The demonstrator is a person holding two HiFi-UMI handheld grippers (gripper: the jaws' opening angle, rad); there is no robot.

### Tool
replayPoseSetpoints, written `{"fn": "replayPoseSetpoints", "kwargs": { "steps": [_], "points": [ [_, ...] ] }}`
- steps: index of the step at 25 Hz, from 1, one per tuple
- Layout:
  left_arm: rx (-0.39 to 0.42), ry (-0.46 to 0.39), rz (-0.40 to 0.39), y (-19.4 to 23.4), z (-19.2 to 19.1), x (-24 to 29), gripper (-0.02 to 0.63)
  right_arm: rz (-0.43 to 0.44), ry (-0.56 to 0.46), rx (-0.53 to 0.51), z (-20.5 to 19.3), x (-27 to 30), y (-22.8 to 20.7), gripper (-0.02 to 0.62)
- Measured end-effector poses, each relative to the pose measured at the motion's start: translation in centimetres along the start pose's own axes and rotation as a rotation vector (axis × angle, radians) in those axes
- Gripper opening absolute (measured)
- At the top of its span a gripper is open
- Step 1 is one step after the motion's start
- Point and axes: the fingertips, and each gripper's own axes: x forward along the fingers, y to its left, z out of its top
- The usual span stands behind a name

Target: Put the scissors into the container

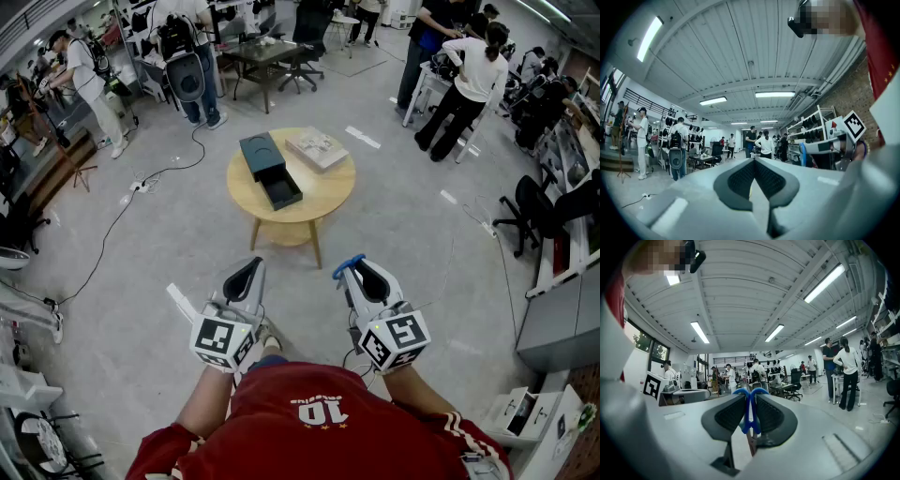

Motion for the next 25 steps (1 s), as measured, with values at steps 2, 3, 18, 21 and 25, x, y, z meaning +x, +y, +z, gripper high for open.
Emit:
{"fn": "replayPoseSetpoints", "kwargs": {
  "steps": [2, 3, 18, 21, 25],
  "points": [
    [0.000, 0.000, -0.001, 0.03, -0.02, -0.17, 0.003, -0.006, 0.002, 0.000, -0.07, 0.04, -0.03, 0.074],
    [0.000, -0.001, 0.000, 0.07, -0.05, -0.24, 0.003, -0.007, 0.002, 0.000, -0.11, 0.06, -0.01, 0.074],
    [0.012, -0.002, 0.002, 0.03, 0.34, -0.10, 0.003, -0.005, 0.000, -0.008, 0.20, 0.18, -0.05, 0.074],
    [0.012, -0.002, 0.002, -0.16, 0.30, 0.02, 0.003, -0.001, -0.004, -0.012, 0.25, 0.06, -0.12, 0.074],
    [0.007, 0.004, -0.001, -0.31, 0.07, 0.36, 0.003, 0.000, -0.004, -0.004, 0.14, 0.06, -0.45, 0.074]
  ]
}}
